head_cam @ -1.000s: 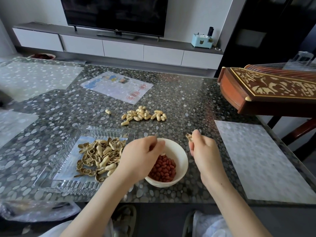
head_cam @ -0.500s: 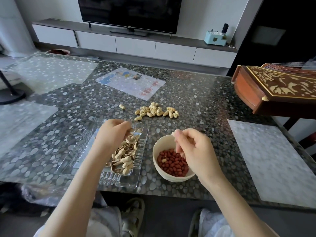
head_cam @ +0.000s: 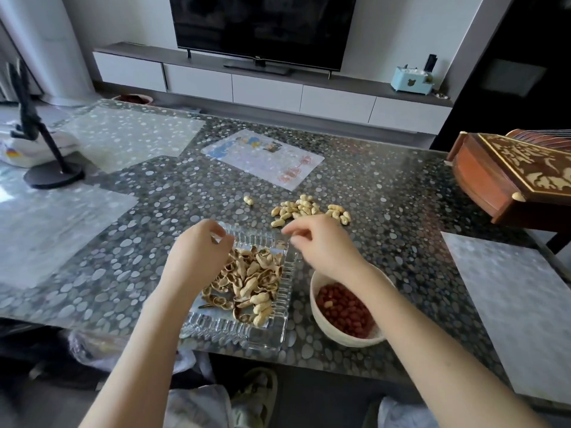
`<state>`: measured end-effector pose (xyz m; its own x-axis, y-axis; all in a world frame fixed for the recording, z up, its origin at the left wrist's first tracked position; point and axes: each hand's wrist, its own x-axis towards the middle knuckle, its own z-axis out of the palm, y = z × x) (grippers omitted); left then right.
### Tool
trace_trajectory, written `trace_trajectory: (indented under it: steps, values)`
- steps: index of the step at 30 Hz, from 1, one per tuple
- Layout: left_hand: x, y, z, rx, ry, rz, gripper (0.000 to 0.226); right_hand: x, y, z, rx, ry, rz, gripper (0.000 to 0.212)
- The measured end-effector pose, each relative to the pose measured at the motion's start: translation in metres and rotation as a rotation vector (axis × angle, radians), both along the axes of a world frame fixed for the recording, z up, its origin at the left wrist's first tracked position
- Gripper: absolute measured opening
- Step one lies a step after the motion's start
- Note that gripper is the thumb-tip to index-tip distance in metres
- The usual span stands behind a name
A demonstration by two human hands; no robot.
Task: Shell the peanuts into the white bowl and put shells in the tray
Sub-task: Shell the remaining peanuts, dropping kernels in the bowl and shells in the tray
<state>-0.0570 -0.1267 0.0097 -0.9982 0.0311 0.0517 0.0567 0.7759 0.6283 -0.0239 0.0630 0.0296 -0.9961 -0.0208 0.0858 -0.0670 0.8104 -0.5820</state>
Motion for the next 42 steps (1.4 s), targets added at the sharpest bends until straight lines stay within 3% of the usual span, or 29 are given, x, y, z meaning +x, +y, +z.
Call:
trace_trajectory:
  steps: [2, 4, 8, 14, 22, 30, 39, 42]
  values:
    - [-0.001, 0.0, 0.001, 0.033, 0.027, 0.029, 0.022, -0.025, 0.015, -0.005, 0.077, -0.006, -0.102, 0.031]
    - [-0.001, 0.001, 0.002, 0.072, 0.049, 0.052, 0.022, -0.049, 0.031, -0.015, 0.174, -0.135, -0.102, 0.038]
    - [-0.002, 0.0, 0.005, 0.118, 0.078, 0.076, 0.021, -0.076, 0.05, -0.03, 0.168, -0.43, 0.115, 0.054]
    - [-0.006, 0.002, 0.006, 0.106, 0.082, 0.054, 0.018, -0.104, 0.041, -0.038, 0.193, -0.519, 0.339, 0.06]
    - [-0.006, 0.007, 0.007, 0.101, 0.091, 0.025, 0.014, -0.106, 0.039, -0.05, 0.114, -0.401, 0.253, 0.033]
    - [0.001, 0.015, 0.009, 0.094, 0.087, -0.014, 0.015, -0.089, 0.056, -0.046, 0.075, -0.331, 0.217, 0.02]
    - [0.006, 0.04, 0.008, 0.091, 0.07, -0.087, 0.018, -0.065, 0.099, -0.039, 0.245, -0.283, 0.09, 0.015]
    - [0.012, 0.048, 0.01, 0.097, 0.063, -0.132, 0.017, -0.054, 0.103, -0.035, 0.171, -0.217, 0.007, 0.009]
